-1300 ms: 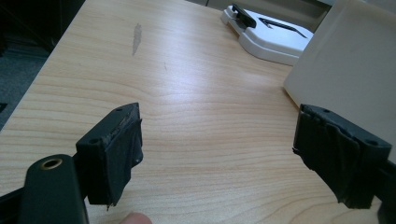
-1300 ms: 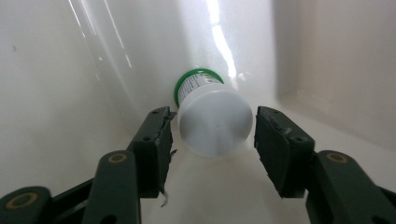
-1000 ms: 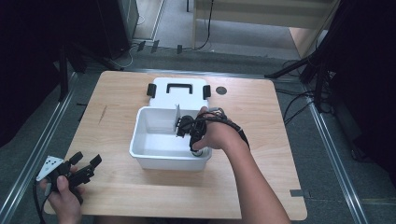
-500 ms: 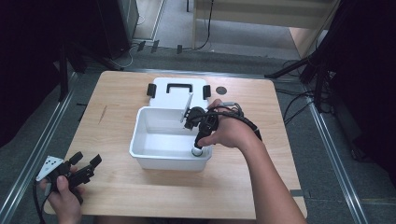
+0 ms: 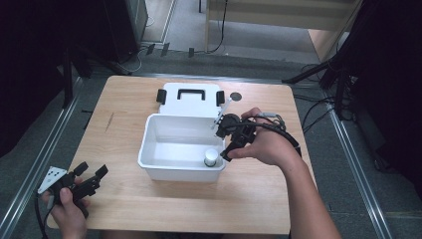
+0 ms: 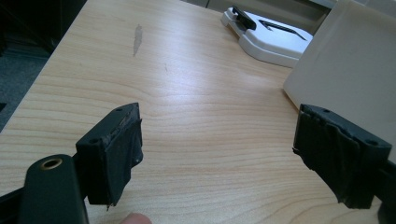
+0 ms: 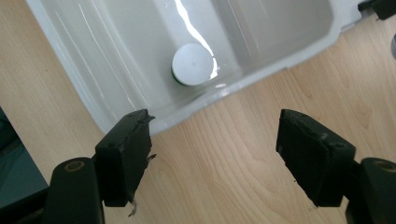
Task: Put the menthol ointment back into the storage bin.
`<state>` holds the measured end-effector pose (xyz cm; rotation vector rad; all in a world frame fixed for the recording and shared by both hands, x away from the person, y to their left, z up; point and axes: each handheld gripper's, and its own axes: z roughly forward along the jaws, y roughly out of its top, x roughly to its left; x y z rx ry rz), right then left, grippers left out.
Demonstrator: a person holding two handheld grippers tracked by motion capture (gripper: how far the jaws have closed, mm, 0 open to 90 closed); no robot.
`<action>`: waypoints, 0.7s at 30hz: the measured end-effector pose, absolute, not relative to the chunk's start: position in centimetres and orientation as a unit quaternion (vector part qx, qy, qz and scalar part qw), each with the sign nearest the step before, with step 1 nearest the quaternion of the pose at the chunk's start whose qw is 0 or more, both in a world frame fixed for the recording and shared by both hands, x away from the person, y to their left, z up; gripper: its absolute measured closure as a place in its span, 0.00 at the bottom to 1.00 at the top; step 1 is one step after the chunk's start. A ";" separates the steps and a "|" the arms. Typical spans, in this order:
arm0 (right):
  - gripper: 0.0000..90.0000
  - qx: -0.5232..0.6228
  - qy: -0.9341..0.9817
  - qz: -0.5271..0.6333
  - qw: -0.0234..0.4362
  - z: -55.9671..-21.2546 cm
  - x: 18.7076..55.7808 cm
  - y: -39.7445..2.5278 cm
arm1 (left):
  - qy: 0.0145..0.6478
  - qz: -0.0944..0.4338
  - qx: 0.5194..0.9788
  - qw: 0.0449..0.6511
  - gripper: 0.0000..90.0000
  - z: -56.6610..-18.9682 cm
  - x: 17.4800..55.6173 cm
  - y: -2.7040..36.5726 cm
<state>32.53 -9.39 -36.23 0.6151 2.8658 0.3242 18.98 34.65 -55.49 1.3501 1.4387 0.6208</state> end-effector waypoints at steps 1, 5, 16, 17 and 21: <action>0.30 0.211 0.966 0.112 0.096 -36.3 32.5 -9.9 | 0.598 0.258 0.561 0.511 0.18 -55.5 19.0 34.6; 0.29 0.231 0.959 0.134 0.094 -37.0 32.2 -12.0 | 0.598 0.258 0.561 0.512 0.18 -55.5 19.0 34.6; 0.29 0.298 0.926 0.214 0.093 -40.9 30.9 -17.6 | 0.597 0.258 0.564 0.509 0.18 -55.5 19.0 34.7; 0.29 0.301 0.921 0.227 0.096 -41.5 30.8 -18.2 | 0.597 0.258 0.564 0.509 0.18 -55.5 19.0 34.6; 0.29 0.314 0.906 0.260 0.109 -43.2 30.0 -20.1 | 0.597 0.259 0.564 0.509 0.18 -55.5 19.0 34.6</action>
